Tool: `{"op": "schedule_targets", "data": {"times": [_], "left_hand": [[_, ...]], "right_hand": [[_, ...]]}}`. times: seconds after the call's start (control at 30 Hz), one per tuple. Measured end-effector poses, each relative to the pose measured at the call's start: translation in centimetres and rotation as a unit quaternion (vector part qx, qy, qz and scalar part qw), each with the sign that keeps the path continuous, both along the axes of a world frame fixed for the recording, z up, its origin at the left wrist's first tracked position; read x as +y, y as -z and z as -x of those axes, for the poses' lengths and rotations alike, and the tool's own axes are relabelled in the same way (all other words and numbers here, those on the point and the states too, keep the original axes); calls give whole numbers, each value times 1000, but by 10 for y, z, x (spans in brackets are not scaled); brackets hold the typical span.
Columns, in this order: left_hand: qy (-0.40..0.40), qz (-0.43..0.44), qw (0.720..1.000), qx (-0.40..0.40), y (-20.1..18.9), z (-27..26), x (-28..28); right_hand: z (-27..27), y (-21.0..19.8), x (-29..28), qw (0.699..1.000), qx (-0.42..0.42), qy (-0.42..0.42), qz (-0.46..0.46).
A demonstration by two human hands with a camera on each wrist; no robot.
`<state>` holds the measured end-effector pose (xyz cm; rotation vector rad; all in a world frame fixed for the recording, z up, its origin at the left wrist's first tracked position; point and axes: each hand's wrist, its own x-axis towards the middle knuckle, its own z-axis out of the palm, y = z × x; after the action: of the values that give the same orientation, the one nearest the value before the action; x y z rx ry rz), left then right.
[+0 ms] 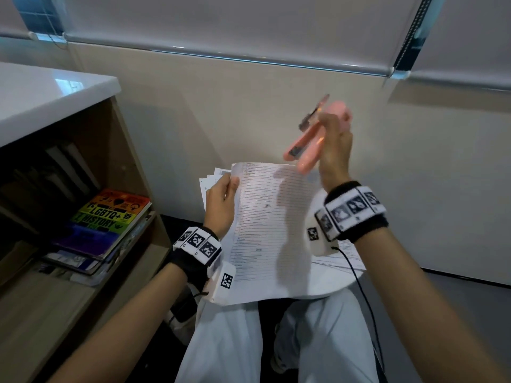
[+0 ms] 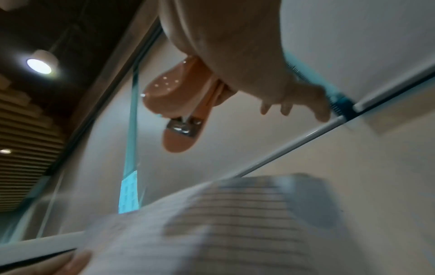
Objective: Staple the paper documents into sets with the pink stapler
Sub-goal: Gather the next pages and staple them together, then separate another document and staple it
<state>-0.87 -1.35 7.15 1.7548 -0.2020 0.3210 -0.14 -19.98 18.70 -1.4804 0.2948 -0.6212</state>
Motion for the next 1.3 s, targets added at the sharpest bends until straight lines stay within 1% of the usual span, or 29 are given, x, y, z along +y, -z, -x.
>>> {"op": "schedule_targets", "data": {"times": [0.07, 0.13, 0.23, 0.27, 0.33, 0.37, 0.43, 0.53, 0.57, 0.6, 0.63, 0.67, 0.7, 0.73, 0.77, 0.83, 0.93, 1.03, 1.07, 1.1, 1.13, 1.17, 1.2, 1.23, 1.27, 1.3], "left_hand": [[8, 19, 1000, 10, 1, -5, 4], [28, 50, 998, 20, -1, -8, 4], [59, 80, 995, 28, -6, -11, -3], [69, 86, 993, 31, -7, -12, -7], [86, 99, 991, 38, -7, -15, -13], [86, 100, 990, 42, -5, -18, -14], [61, 92, 992, 57, 2, -25, -14], [18, 73, 989, 127, 19, -35, -5], [-4, 59, 987, 148, 31, -40, 1], [-32, 27, 985, 166, 43, -45, 7], [-63, -33, 980, 185, 55, -50, 14], [-93, -109, 968, 205, 67, -54, 19], [-119, -175, 950, 228, 78, -56, 22], [-134, -221, 932, 256, 85, -57, 23], [-144, -248, 916, 281, 90, -56, 22], [-145, -282, 895, 314, 97, -56, 17], [-155, -316, 877, 328, 107, -60, 9], [-169, -327, 866, 339, 112, -66, 6], [-172, -328, 862, 346, 113, -67, 6], [-174, -330, 859, 351, 114, -67, 6], [-178, -331, 857, 352, 114, -67, 6], [-184, -332, 857, 348, 114, -67, 6], [-190, -335, 858, 339, 114, -67, 6], [-196, -343, 859, 327, 114, -67, 5], [-197, -350, 858, 319, 114, -66, 3], [-196, -352, 859, 317, 114, -66, 2]], "right_hand": [[16, 14, -29, 996, -31, -83, -25], [37, 38, -50, 983, -22, -174, -45], [58, 86, -66, 962, 71, -256, -59], [60, 100, -69, 955, 101, -273, -65], [63, 116, -70, 941, 151, -292, -79], [63, 121, -72, 938, 172, -290, -78], [62, 127, -77, 942, 219, -250, -51], [52, 129, -100, 952, 275, -133, 37], [48, 130, -110, 952, 286, -104, 45], [43, 130, -120, 952, 293, -81, 38], [40, 129, -129, 952, 297, -69, 25], [36, 128, -136, 950, 306, -58, 17], [29, 131, -144, 946, 320, -51, 17], [21, 137, -152, 939, 341, -47, 22], [11, 144, -159, 932, 360, -43, 28], [-6, 157, -166, 920, 389, -36, 43], [-29, 176, -169, 907, 410, -20, 96], [-44, 196, -172, 892, 428, -32, 142], [-46, 201, -171, 877, 450, -36, 163], [-44, 202, -168, 854, 476, -37, 209], [-41, 200, -163, 826, 490, -37, 276], [-38, 197, -156, 815, 476, -23, 331], [-30, 190, -146, 819, 444, -8, 364], [-23, 185, -137, 833, 401, 7, 381], [-15, 179, -127, 850, 363, 5, 383], [-9, 179, -122, 869, 342, -21, 356]]}}
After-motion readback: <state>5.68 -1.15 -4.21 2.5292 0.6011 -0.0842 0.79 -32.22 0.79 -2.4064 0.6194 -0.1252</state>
